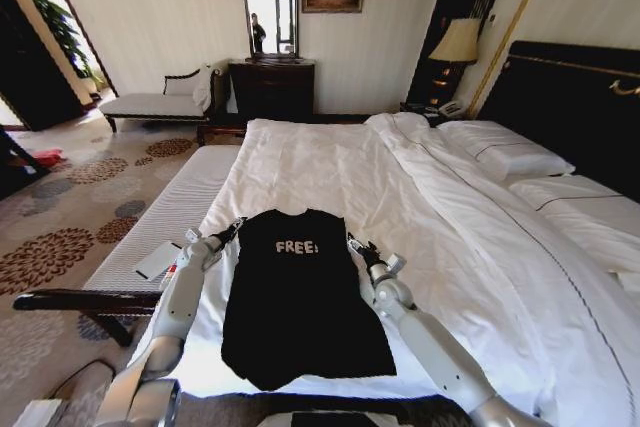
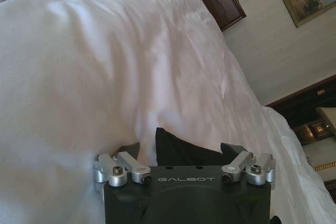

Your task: Fold the clothes on the bed.

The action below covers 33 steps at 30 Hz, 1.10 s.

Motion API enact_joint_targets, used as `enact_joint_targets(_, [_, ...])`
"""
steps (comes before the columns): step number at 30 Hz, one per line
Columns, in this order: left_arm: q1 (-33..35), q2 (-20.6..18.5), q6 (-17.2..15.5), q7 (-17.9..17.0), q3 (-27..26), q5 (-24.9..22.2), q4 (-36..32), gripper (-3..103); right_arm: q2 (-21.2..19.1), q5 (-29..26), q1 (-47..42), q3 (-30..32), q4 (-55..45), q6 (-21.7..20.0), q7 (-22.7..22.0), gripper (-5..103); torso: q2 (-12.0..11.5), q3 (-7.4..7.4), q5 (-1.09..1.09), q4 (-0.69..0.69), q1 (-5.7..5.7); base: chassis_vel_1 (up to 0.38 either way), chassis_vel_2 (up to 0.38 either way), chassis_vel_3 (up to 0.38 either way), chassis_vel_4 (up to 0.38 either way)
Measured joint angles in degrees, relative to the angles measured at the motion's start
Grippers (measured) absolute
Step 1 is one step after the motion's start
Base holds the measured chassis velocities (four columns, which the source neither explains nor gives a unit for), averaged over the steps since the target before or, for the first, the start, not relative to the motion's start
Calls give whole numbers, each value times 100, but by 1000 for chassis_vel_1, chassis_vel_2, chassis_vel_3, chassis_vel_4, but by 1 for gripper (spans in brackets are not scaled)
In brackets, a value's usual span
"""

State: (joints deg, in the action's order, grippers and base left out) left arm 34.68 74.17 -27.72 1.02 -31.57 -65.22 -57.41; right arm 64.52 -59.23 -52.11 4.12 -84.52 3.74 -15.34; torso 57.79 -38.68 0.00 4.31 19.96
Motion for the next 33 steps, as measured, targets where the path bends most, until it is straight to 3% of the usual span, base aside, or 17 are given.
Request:
enact_joint_targets(2, [-4,2,22,27,-5,15,12,84,0,0,10,-8,10,0,0,100,0,0,0,0,0,0,0,0,0])
enact_joint_targets(6, [-28,1,99,140,-23,72,88,62,-22,-16,67,-40,36,-8,-15,100,0,0,0,0,0,0,0,0,0])
enact_joint_targets(8, [-32,-1,109,148,-24,76,93,62,-30,-22,81,-48,36,-12,-22,100,0,0,0,0,0,0,0,0,0])
enact_joint_targets(15, [-25,-27,160,192,-9,121,92,29,-45,-35,100,-59,24,-26,-84,100,0,0,0,0,0,0,0,0,0])
enact_joint_targets(20, [6,-36,202,238,6,161,56,19,-61,-36,87,-53,16,-28,-93,100,0,0,0,1,0,0,0,0,0])
enact_joint_targets(23, [23,-63,259,265,17,208,33,3,-69,-36,83,-45,15,-28,-118,100,0,0,0,1,-1,0,0,0,0])
enact_joint_targets(33, [-22,-217,357,297,45,229,0,0,-86,-265,434,-211,219,-114,-287,100,0,0,0,2,-1,0,0,0,0])
